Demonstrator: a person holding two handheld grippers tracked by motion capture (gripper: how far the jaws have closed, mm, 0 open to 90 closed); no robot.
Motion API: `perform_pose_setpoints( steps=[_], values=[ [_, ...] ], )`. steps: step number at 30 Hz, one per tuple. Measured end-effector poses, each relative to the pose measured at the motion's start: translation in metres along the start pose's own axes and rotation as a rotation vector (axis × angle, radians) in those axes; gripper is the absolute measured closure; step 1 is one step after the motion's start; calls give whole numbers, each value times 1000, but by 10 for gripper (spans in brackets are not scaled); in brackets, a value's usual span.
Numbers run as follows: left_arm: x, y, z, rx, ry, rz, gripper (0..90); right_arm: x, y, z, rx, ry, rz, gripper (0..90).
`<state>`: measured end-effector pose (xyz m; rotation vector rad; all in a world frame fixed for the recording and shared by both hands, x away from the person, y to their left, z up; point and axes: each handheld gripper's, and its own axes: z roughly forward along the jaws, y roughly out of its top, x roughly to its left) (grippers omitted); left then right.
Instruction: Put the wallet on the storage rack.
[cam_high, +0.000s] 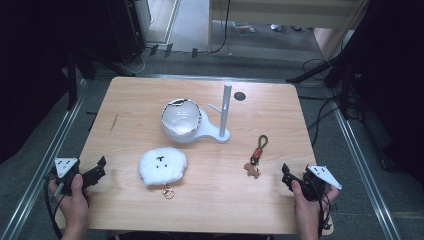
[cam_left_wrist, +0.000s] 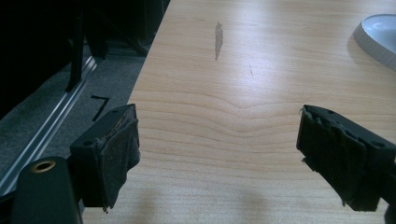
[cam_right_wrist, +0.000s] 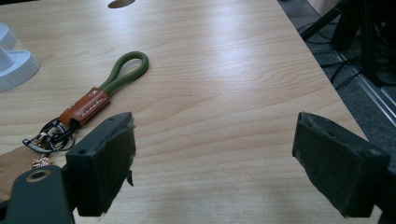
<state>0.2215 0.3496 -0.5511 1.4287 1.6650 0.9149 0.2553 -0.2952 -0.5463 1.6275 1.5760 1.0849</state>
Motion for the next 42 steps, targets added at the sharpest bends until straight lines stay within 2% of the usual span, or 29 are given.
perform_pose_setpoints(
  steps=[3,7,9,12,14,17,21,27,28,29,33,38,42],
  values=[
    [0,0,0,-2,-1,2,138,1,0,0,0,1,-8,138],
    [0,0,0,0,-1,1,138,5,0,1,37,13,-45,140],
    [0,0,0,0,-4,1,138,14,2,-1,61,17,-97,140],
    [0,0,0,1,-2,2,138,20,6,-4,62,20,-121,140],
    [0,0,0,-5,-1,4,137,26,11,-8,67,30,-156,139],
    [0,0,0,-1,-2,3,138,29,16,-10,72,25,-160,140],
    [0,0,0,2,0,2,138,35,31,-15,113,35,-167,140],
    [0,0,0,2,0,1,137,46,50,-19,173,55,-209,142],
    [0,0,0,4,0,2,137,46,50,-19,173,55,-209,142],
    [0,0,0,4,0,2,138,50,54,-18,200,60,-222,142],
    [0,0,0,4,1,0,138,57,59,-14,240,81,-252,142],
    [0,0,0,5,1,0,138,65,65,-13,273,102,-273,142],
    [0,0,1,5,-1,0,137,78,72,-11,304,125,-325,142]
  ],
)
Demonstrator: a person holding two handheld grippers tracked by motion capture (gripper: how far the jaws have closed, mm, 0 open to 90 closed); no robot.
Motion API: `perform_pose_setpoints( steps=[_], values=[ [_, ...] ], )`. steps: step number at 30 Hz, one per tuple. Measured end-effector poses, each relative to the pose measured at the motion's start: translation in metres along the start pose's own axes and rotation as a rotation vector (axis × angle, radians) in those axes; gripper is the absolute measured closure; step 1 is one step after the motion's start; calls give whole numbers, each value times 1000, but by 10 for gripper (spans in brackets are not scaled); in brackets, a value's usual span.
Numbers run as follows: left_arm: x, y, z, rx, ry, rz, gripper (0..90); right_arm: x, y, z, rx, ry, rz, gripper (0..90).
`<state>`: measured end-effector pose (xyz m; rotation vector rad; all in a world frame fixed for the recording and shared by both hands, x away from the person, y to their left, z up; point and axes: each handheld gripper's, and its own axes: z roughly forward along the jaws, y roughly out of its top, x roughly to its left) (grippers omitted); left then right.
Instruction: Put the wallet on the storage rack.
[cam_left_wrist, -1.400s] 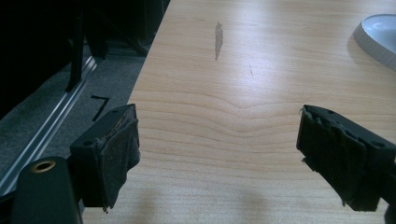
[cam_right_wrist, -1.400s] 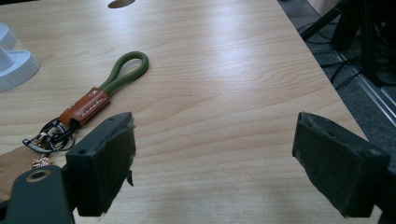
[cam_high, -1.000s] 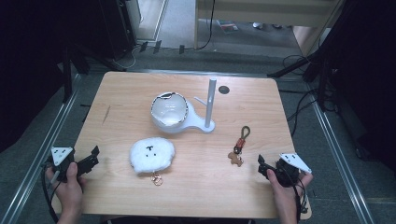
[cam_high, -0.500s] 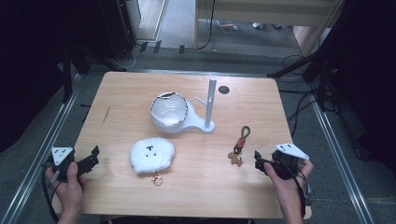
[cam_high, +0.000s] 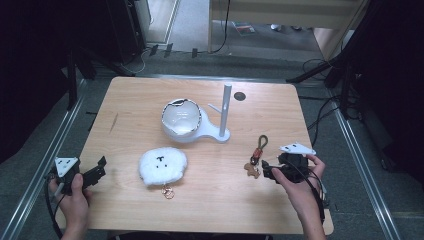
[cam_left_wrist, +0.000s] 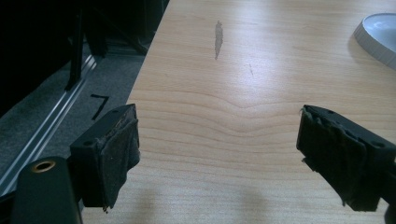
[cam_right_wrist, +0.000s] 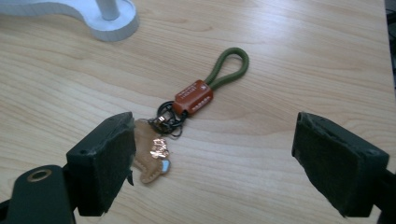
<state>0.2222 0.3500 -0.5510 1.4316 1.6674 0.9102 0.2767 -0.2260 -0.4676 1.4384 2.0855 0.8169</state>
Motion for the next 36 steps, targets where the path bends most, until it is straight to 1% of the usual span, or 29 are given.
perform_pose_setpoints(
  steps=[3,4,6,7,8,9,10,12,13,14,15,22,34,36],
  values=[
    [0,0,0,0,-2,0,138,7,7,2,13,12,-19,142],
    [0,0,0,0,-2,0,138,7,7,2,13,12,-19,142],
    [0,0,0,0,-2,-2,137,15,14,4,23,24,-35,142],
    [0,0,0,0,-3,-1,138,18,16,5,27,30,-36,142],
    [0,0,0,0,-3,-1,138,18,16,5,27,30,-36,142],
    [0,0,0,-2,-3,-5,138,23,20,7,30,41,-46,142],
    [0,0,0,-2,-3,-5,138,23,20,7,30,41,-46,142],
    [0,0,1,-1,-2,-7,138,32,26,11,39,52,-59,142],
    [0,0,1,-1,-2,-7,138,32,26,11,39,52,-59,142],
    [0,0,1,-2,-4,-7,138,37,30,13,43,60,-68,142],
    [0,0,1,-2,-4,-7,138,40,31,15,44,64,-76,142],
    [1,0,1,2,-6,-8,138,60,42,23,57,98,-119,142],
    [1,1,1,3,-6,-9,138,90,58,32,67,137,-165,142],
    [1,1,1,3,-6,-9,138,93,60,32,68,142,-169,142]
  ],
)
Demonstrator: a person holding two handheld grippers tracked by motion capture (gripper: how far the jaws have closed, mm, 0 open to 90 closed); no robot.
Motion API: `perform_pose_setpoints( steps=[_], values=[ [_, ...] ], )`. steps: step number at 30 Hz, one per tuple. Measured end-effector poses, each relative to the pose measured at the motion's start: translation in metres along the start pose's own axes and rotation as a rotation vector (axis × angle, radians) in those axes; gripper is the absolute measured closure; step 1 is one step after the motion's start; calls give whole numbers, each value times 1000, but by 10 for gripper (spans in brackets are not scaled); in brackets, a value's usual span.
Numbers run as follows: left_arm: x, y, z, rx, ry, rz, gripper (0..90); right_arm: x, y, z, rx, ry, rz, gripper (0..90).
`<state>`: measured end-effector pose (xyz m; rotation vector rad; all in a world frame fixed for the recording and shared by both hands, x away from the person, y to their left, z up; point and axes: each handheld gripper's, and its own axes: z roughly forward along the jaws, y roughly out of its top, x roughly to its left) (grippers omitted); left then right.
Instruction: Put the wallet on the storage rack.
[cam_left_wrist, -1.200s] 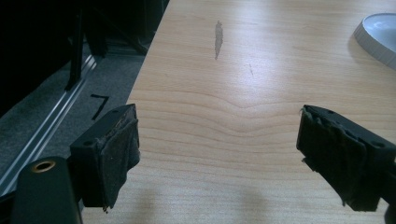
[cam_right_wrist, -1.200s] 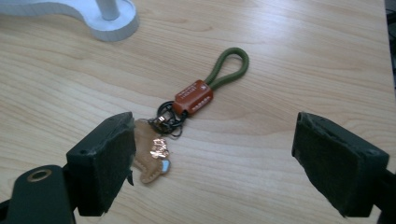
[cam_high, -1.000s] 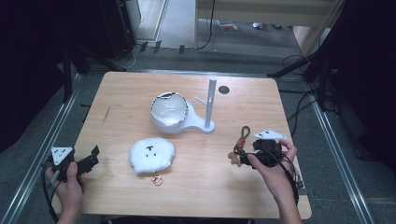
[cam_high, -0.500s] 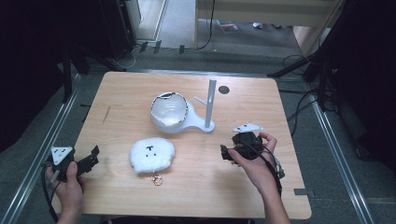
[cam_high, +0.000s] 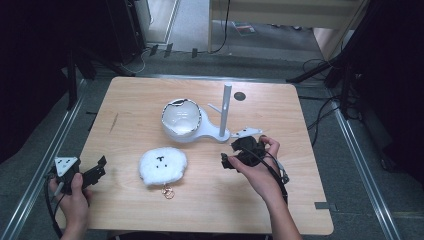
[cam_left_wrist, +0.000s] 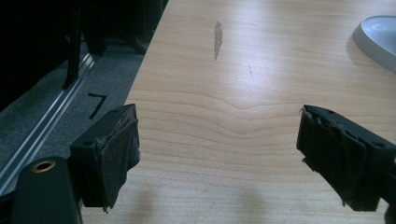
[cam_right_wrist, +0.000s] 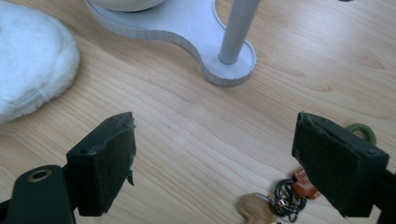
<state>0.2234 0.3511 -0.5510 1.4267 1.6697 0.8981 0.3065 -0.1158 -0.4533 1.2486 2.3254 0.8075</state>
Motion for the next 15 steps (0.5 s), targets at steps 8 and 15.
perform_pose_setpoints(
  steps=[8,15],
  values=[
    [0,0,0,0,-2,0,138,19,12,10,7,30,-32,142],
    [0,0,0,0,-3,-4,138,35,21,17,11,56,-59,142]
  ],
)
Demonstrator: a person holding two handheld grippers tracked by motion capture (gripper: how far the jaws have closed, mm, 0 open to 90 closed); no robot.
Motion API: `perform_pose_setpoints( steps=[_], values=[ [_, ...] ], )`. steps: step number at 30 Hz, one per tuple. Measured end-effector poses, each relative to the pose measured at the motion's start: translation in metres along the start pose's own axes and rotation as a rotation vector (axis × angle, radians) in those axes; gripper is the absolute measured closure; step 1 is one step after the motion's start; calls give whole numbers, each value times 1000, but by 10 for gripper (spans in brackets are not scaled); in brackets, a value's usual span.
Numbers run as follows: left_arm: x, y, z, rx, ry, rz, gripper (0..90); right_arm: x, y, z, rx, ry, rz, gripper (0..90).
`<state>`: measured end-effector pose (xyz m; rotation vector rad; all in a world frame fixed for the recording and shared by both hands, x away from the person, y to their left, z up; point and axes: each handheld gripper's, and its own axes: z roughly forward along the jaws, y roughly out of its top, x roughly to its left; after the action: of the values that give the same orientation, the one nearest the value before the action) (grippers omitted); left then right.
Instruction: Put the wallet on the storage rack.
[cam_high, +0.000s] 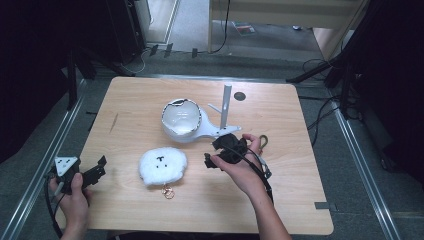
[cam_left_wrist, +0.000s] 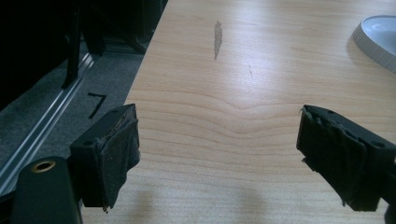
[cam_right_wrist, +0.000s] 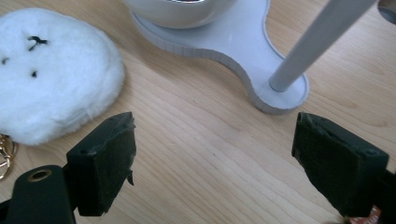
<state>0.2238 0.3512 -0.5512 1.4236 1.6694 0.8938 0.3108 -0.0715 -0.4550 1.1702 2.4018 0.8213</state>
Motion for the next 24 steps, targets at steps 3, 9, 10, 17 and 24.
perform_pose_setpoints(
  steps=[3,9,10,17,24],
  values=[
    [0,0,0,-3,-2,-4,138,6,3,4,7,11,-6,142],
    [0,0,0,-4,-2,-5,137,16,8,12,17,35,-20,142],
    [0,0,0,-5,-3,-5,138,21,10,15,22,41,-19,143],
    [0,0,0,-1,-1,-7,138,34,16,26,37,76,-43,142],
    [0,0,0,0,-2,-6,138,47,23,35,52,96,-60,142]
  ],
)
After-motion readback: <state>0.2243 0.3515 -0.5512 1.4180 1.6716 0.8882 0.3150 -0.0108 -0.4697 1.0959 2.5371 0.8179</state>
